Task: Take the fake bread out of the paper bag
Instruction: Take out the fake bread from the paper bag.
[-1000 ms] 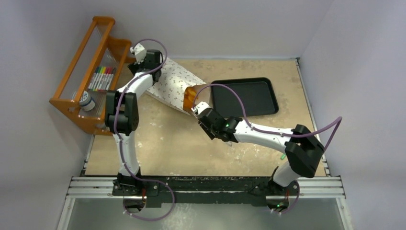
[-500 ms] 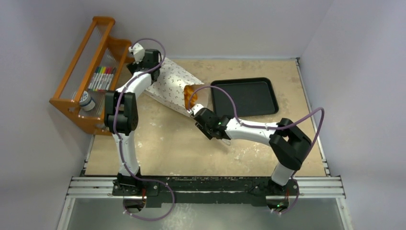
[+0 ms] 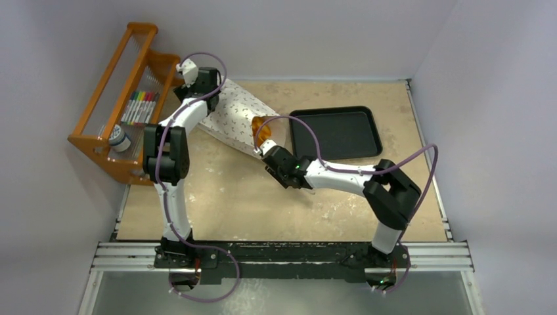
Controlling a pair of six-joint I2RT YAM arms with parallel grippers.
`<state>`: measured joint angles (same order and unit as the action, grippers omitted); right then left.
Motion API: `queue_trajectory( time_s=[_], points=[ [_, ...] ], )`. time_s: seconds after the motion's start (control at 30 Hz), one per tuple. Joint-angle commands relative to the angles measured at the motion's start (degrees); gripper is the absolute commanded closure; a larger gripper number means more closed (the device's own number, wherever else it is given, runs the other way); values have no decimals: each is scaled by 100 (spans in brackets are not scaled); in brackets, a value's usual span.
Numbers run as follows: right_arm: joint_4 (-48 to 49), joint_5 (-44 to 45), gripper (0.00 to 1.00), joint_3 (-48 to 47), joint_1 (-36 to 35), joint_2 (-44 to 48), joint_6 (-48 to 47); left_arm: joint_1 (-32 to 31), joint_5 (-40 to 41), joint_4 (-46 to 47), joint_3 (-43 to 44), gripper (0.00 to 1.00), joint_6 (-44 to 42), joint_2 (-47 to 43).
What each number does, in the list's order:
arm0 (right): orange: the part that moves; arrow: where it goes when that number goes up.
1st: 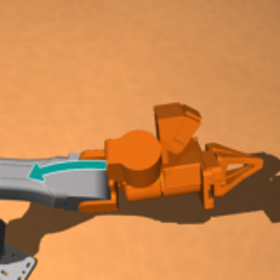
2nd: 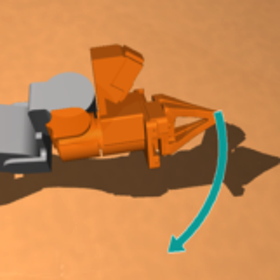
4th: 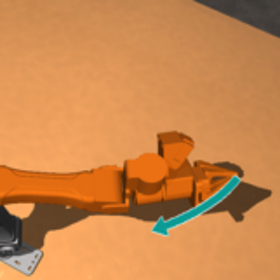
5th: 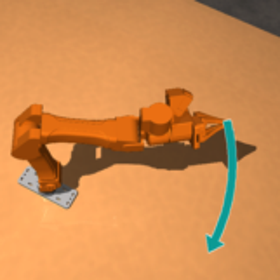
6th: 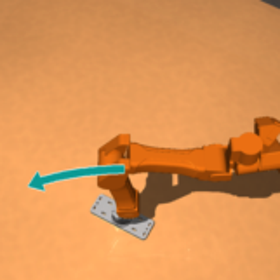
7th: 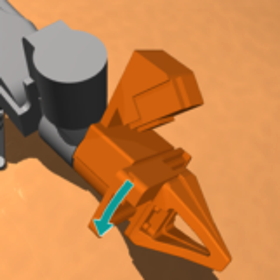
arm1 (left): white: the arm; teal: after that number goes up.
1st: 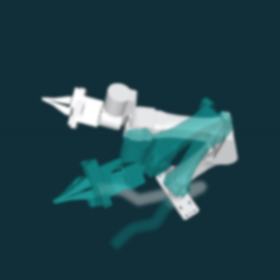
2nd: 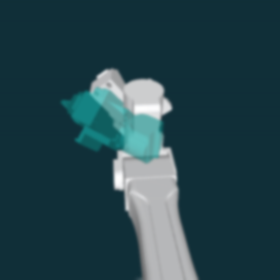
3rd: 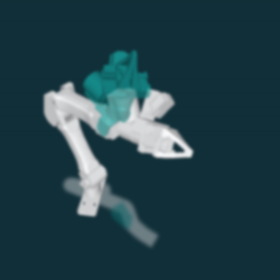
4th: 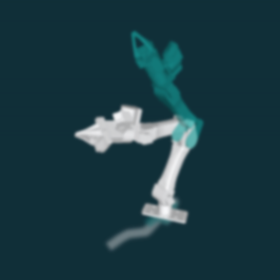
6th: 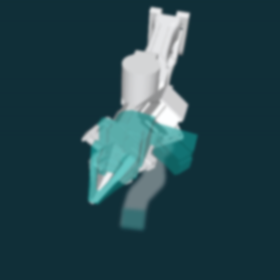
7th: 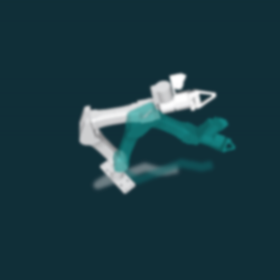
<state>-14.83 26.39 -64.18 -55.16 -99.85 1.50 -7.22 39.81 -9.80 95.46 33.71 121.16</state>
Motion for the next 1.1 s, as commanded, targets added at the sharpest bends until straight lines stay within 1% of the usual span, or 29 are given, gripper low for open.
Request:
queue_trajectory(
  time_s=[0.0,0.33,0.5,0.57,0.6,0.67,0.7,0.73,1.07],
  points=[
    [342,59,49,-367,110,-171,-178,168,158,-923,-110,0,-260,328],
    [446,-327,48,-798,368,-564,-385,163,150,-901,-127,0,-244,331],
    [270,-555,51,-1051,442,-734,-431,169,142,-884,-129,0,-212,314],
    [173,-638,54,-1119,456,-767,-419,171,125,-875,-129,0,-198,298],
    [99,-664,61,-1149,460,-766,-394,169,117,-874,-130,0,-192,300],
    [-35,-698,80,-1195,464,-760,-319,168,106,-874,-125,0,-181,280],
    [-109,-708,91,-1213,462,-751,-274,164,106,-874,-126,0,-174,270],
    [-188,-705,99,-1242,462,-734,-216,164,106,-874,-124,0,-172,256],
    [-1037,-624,100,-1558,462,-257,409,169,245,-807,-185,0,-44,81]
  ],
)
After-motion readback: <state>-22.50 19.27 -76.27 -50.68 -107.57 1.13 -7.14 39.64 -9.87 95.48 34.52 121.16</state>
